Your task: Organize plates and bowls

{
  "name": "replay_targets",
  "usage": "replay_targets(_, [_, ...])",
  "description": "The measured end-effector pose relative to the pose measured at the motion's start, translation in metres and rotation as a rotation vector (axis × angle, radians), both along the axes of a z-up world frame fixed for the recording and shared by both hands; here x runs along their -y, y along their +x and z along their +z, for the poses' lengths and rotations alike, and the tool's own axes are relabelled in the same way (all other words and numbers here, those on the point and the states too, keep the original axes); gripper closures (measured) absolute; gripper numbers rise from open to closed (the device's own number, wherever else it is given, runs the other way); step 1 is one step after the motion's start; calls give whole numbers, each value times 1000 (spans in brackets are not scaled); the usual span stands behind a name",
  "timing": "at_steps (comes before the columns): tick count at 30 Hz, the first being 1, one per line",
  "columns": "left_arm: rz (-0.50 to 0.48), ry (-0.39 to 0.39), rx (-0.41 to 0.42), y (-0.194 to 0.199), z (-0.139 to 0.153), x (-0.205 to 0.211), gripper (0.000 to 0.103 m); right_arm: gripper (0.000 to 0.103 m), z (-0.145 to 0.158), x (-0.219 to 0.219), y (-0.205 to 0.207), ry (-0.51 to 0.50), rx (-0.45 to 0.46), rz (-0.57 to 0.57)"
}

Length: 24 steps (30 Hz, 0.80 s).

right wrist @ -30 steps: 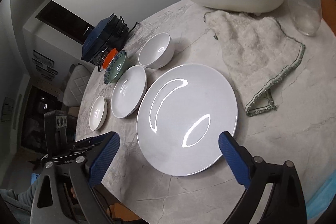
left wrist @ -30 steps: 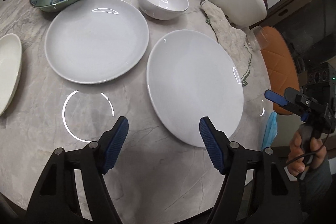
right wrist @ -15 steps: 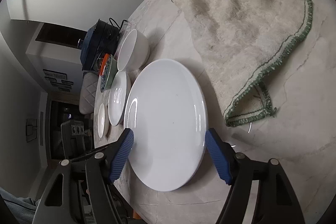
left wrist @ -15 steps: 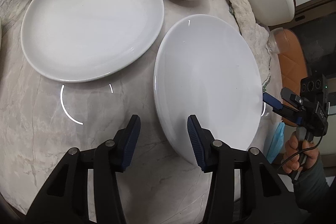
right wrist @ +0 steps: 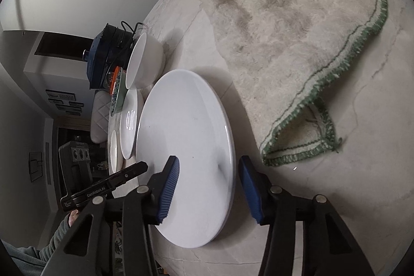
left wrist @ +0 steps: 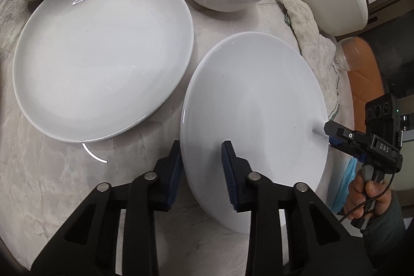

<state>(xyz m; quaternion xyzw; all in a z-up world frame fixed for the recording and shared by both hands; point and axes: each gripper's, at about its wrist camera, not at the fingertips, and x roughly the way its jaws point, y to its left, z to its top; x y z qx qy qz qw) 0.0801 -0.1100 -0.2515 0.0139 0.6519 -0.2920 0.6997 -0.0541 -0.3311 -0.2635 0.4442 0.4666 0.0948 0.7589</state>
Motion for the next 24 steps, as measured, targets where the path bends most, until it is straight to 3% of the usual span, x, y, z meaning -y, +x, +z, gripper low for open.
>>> replay_targets(4, [31, 20, 0, 7, -1, -2, 81, 59, -2, 0, 9, 17, -3, 16])
replay_targets(6, [39, 23, -3, 9, -1, -2, 82, 67, -4, 1, 11, 13, -19, 14])
replay_targets(8, [37, 32, 11, 10, 0, -4, 82, 84, -6, 3, 12, 5, -45, 10])
replay_targets(10, [27, 52, 28, 9, 2, 0, 81, 90, -10, 6, 12, 9, -65, 9])
replay_targets(24, [18, 95, 99, -6, 17, -3, 83, 89, 2, -8, 7, -67, -60, 7])
